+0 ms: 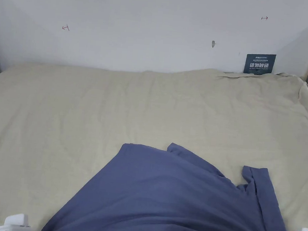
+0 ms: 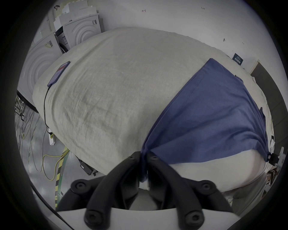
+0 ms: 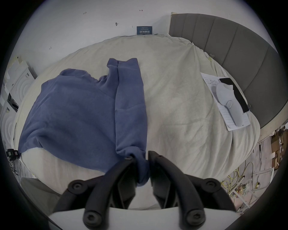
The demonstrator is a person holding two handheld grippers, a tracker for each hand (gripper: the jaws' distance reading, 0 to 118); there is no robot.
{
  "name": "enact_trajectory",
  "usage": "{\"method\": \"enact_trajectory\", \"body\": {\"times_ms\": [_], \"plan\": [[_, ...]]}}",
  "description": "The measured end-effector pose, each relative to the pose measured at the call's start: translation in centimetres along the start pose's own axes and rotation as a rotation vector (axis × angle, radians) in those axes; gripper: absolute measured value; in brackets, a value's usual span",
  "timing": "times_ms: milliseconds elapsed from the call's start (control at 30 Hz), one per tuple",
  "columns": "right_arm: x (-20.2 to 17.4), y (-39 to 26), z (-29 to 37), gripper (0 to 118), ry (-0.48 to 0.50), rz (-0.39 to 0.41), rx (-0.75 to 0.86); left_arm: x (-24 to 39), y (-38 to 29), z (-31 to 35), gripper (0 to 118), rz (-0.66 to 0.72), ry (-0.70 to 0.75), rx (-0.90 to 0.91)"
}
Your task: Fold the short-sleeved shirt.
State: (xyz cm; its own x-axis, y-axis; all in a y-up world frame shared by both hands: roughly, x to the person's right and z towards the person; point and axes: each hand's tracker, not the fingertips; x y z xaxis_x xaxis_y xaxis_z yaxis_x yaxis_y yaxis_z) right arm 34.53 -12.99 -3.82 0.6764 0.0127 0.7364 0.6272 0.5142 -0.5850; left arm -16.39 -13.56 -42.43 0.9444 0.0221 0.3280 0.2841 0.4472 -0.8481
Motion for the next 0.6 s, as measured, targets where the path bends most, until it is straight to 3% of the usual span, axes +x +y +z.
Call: {"method": "enact_trajectory", "body": {"times_ms": [67, 100, 133, 167, 467, 600], "plan": [[0.0, 0.5, 0.8, 66, -0.002, 0.013, 0.011, 0.3, 0.4, 0.6, 64, 0.016, -0.006, -0.006], [0.0, 0.7, 1.4, 79, -0.001, 0.021, 0.036, 0.5, 0.6, 1.0, 82, 0.021, -0.012, 0.002], [-0.1, 1.1, 2.2, 89, -0.002, 0.023, 0.079, 0.9, 0.8, 2.0, 104, 0.02, -0.03, 0.017], [-0.2, 1.4, 2.9, 90, -0.002, 0.02, 0.112, 1.3, 1.1, 2.5, 112, 0.013, -0.04, 0.033], [-2.3, 5.7, 12.6, 91, 0.048, 0.004, 0.498, 6.7, 4.9, 12.4, 114, -0.136, -0.089, 0.487], [-3.5, 7.2, 16.1, 91, 0.078, -0.015, 0.588, 8.9, 5.9, 15.7, 115, -0.155, -0.138, 0.692]]}}
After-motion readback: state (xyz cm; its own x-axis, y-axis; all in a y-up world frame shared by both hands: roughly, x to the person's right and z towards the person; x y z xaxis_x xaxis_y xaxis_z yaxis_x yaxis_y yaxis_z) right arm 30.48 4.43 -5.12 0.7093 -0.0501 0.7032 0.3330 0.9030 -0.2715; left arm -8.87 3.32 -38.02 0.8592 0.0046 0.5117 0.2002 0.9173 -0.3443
